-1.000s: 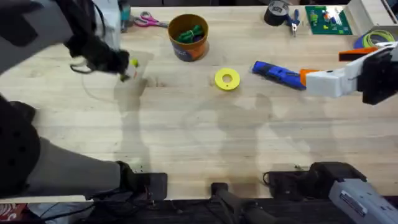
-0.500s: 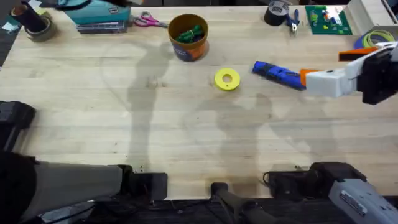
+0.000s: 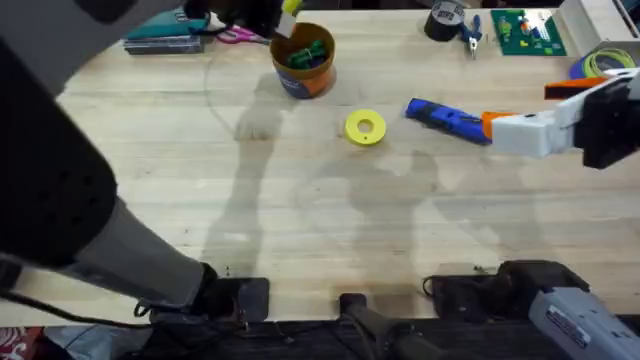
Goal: Pick up the gripper from the table and insert it into the empty holder that is missing its gripper. Then pick up a screw, insert it into the mounting hole, and use the screwdriver to tighten it. Finally, clean up the table by picking up the vegetable and placing it into the bucket.
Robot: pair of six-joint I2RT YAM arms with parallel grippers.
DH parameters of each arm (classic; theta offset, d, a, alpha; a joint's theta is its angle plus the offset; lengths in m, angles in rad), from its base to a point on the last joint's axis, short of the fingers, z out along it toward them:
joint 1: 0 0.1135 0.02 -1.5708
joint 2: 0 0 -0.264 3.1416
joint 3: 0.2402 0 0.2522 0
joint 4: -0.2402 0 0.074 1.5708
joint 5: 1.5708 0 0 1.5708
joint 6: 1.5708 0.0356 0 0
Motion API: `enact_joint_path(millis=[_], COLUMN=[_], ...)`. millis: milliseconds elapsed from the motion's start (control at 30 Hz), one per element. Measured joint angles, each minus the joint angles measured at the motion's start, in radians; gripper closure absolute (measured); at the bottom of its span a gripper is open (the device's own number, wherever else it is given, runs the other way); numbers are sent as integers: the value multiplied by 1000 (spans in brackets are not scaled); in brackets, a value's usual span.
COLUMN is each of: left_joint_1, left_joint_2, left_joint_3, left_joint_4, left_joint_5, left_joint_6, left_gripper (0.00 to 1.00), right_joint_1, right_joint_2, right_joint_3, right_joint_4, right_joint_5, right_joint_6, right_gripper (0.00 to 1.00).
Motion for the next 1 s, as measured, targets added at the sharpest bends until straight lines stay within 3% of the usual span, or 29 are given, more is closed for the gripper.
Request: enact_joint_path(millis=[100, 233, 300, 600, 1000], left_joint_1=[-1, 2, 1, 1, 1], left_joint_2=[12, 10, 10, -81, -358], left_joint_3=[-1, -1, -1, -1, 0], left_joint_4=[0, 3, 0, -105, -599], left_joint_5=[0, 0, 0, -9, -83], left_joint_6=[2, -1, -6, -8, -7], left_gripper=[926, 299, 54, 15, 15], right_joint_1=[0, 0, 0, 0, 0], right_joint_2=[0, 0, 0, 0, 0], right_joint_3=[0, 0, 0, 0, 0], right_joint_4=[0, 0, 0, 0, 0], right_joint_5=[0, 0, 0, 0, 0], right_joint_6=[0, 0, 0, 0, 0], right_gripper=[6, 6, 6, 6, 6])
